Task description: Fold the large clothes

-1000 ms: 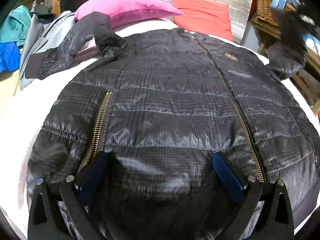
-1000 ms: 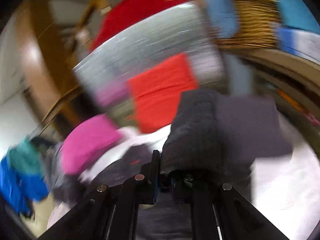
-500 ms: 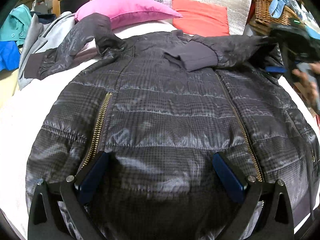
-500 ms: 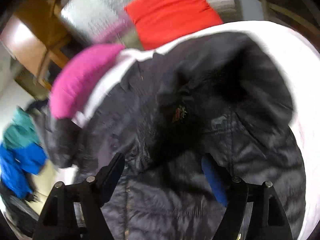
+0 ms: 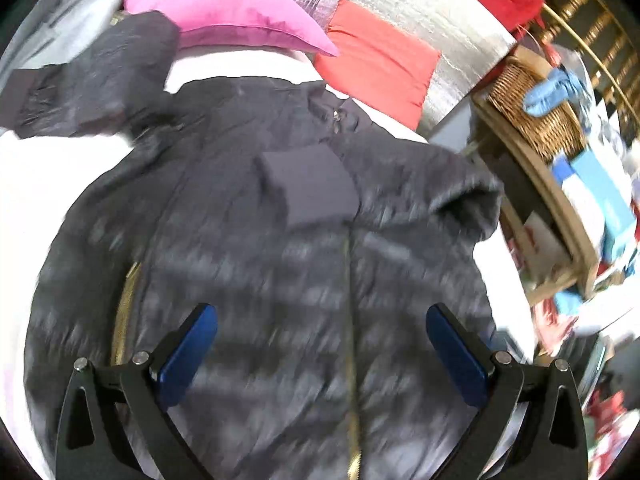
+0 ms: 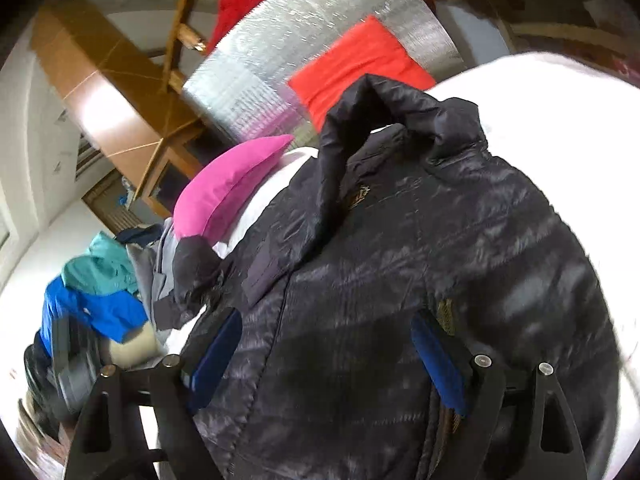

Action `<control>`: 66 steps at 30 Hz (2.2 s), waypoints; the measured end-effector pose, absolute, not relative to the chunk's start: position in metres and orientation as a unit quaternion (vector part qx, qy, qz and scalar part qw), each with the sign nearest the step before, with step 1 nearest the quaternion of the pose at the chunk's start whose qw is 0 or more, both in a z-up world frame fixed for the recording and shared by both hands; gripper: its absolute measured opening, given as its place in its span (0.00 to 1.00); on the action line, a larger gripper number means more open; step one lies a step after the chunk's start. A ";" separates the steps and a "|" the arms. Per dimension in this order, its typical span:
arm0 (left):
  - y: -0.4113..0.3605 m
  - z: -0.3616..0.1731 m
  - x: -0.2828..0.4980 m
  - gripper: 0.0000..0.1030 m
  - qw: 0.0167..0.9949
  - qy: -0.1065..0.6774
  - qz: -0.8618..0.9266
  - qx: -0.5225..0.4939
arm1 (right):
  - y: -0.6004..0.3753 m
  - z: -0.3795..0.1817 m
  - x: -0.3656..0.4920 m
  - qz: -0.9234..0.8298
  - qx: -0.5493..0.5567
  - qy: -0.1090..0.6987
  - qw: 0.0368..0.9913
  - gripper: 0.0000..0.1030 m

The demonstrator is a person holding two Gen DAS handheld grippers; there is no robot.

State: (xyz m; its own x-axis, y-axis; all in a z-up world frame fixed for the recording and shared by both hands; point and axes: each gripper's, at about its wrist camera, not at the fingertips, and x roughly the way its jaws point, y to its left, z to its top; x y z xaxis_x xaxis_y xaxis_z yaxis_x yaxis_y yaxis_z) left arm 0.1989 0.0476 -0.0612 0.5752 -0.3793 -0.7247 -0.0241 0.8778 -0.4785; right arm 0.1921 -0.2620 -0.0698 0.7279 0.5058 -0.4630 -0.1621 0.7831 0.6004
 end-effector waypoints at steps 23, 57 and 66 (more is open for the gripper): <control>0.054 -0.026 0.345 0.10 0.881 0.441 0.073 -0.156 | -0.272 -0.073 0.201 0.215 0.313 0.305 0.873 0.86; 0.020 -0.053 0.338 0.71 0.910 0.393 0.121 0.051 | -0.282 -0.079 0.207 0.205 0.328 0.313 0.868 0.86; 0.016 -0.118 0.345 0.81 0.893 0.438 0.100 0.028 | -0.284 -0.078 0.208 0.202 0.326 0.313 0.869 0.86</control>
